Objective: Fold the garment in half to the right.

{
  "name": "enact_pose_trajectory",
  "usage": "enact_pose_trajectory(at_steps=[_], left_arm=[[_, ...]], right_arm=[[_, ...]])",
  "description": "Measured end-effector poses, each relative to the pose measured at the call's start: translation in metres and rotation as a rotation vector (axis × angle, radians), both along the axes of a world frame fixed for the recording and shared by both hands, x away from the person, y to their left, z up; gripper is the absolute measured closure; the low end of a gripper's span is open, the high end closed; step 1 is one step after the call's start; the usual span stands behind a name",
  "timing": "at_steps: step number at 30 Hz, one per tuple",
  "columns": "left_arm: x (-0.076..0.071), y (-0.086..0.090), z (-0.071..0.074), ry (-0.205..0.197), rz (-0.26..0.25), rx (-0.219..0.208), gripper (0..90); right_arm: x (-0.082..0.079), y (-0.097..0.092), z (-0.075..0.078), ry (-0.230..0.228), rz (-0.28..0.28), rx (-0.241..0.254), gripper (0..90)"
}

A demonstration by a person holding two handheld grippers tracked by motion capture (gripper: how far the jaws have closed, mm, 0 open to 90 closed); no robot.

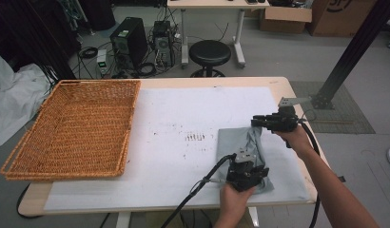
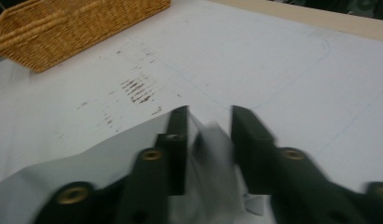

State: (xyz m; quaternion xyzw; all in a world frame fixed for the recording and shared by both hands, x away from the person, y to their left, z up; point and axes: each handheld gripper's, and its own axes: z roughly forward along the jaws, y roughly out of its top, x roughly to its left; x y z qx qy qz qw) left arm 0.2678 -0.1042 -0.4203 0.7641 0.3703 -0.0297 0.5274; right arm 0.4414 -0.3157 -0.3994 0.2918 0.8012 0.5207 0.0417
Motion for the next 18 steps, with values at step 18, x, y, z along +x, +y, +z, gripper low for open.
enact_pose_trajectory(at_steps=[18], left_arm=[[0.011,0.08,0.03,-0.095,0.171,-0.054,51.4]], right_arm=[[-0.002,-0.021,0.011,-0.018,-0.115,0.082,45.0]])
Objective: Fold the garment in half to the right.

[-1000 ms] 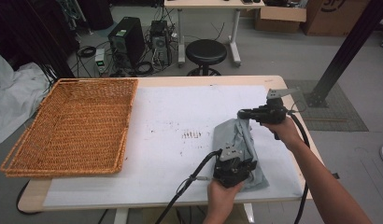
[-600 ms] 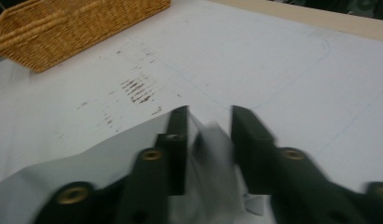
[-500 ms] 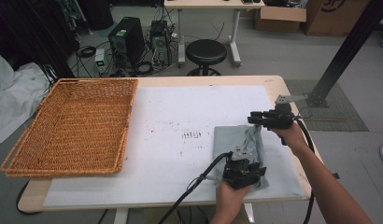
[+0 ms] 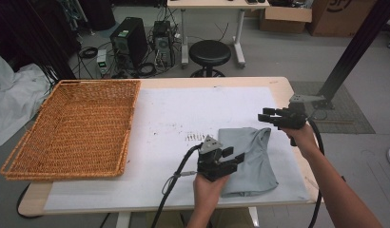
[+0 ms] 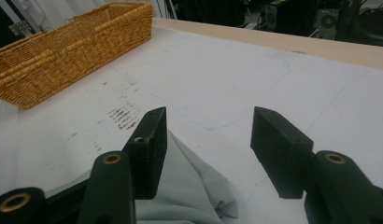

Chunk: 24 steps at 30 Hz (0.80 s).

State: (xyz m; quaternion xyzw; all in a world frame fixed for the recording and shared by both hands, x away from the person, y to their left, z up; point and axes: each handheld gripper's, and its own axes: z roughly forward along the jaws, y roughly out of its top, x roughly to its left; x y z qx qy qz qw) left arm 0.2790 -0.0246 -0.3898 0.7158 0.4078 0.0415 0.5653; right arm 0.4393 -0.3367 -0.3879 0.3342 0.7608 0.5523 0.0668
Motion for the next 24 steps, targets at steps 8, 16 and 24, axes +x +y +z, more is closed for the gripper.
enact_pose_trajectory(at_steps=[8,16,24], left_arm=[[0.02,0.039,0.001,-0.022,0.063,0.038,47.6],[0.05,0.063,-0.001,-0.051,0.04,0.007,44.3],[0.064,0.065,-0.005,-0.118,-0.011,0.051,39.7]], right_arm=[[-0.01,-0.001,0.007,-0.033,-0.062,0.001,34.6],[-0.023,-0.004,0.011,-0.054,-0.128,0.009,30.9],[-0.039,-0.006,0.021,-0.088,-0.188,0.021,24.8]])
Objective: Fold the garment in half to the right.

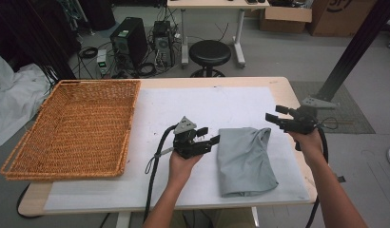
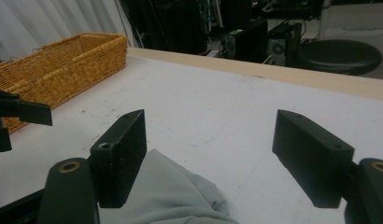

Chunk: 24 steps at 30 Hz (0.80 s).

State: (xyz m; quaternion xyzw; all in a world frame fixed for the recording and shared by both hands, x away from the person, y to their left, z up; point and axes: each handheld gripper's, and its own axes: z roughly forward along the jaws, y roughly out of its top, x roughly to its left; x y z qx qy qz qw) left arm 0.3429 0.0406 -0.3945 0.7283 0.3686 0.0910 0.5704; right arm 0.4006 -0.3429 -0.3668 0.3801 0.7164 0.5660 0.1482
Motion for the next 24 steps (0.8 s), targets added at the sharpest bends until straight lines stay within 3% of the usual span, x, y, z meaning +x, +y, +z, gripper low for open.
enact_pose_trajectory(at_steps=[5,12,21,24], left_arm=[[0.005,0.005,-0.002,0.026,0.007,0.0,37.0],[0.004,0.003,-0.002,0.003,0.009,0.033,33.5],[0.013,0.009,-0.001,0.011,0.03,-0.054,30.8],[0.012,0.012,0.001,0.019,0.065,-0.04,22.6]], right_arm=[[-0.012,-0.009,0.006,-0.014,-0.061,0.011,17.7],[-0.016,-0.014,0.004,-0.005,-0.071,0.008,17.7],[-0.016,-0.013,0.006,-0.012,-0.065,0.008,17.7],[-0.017,-0.016,0.007,-0.015,-0.078,0.016,16.5]])
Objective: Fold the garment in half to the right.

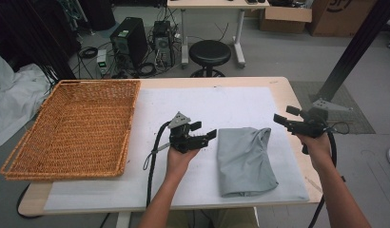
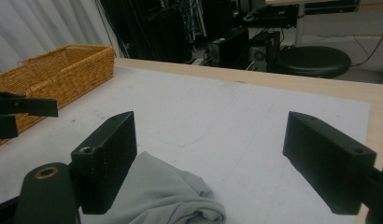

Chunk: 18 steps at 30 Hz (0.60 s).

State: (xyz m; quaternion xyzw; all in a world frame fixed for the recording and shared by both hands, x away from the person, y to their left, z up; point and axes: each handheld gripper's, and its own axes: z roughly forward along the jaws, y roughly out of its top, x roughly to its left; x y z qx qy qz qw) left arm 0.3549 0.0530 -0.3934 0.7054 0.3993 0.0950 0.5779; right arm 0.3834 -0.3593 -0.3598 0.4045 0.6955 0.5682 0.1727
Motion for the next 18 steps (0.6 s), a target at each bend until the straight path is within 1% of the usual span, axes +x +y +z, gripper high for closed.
enact_pose_trajectory(at_steps=[1,3,4,5,7,9,13,18], left_arm=[[-0.001,0.001,0.0,0.0,0.002,0.014,16.1],[-0.003,0.002,0.001,-0.002,0.006,0.04,16.1],[-0.003,0.004,0.002,-0.006,0.002,0.037,16.1],[-0.004,0.005,0.003,-0.011,0.009,0.034,16.2],[-0.005,0.008,0.005,-0.022,0.017,0.013,16.3],[-0.005,0.011,0.007,-0.025,0.028,-0.002,16.6],[-0.007,0.016,0.008,-0.03,0.04,0.008,16.6],[-0.009,0.018,0.009,-0.036,0.046,0.007,16.9]], right_arm=[[0.0,-0.001,0.0,0.0,-0.008,0.001,15.1],[0.0,-0.001,0.0,-0.001,-0.011,0.001,14.9],[0.0,-0.001,0.0,-0.001,-0.012,0.002,14.9],[-0.001,-0.001,0.0,-0.007,-0.015,0.004,14.8],[-0.001,-0.001,0.0,-0.007,-0.014,0.006,14.8],[0.0,0.0,0.0,-0.006,-0.009,0.006,14.8],[0.002,0.004,0.002,-0.007,0.001,0.004,14.8],[0.004,0.006,0.002,-0.003,0.007,-0.003,14.8]])
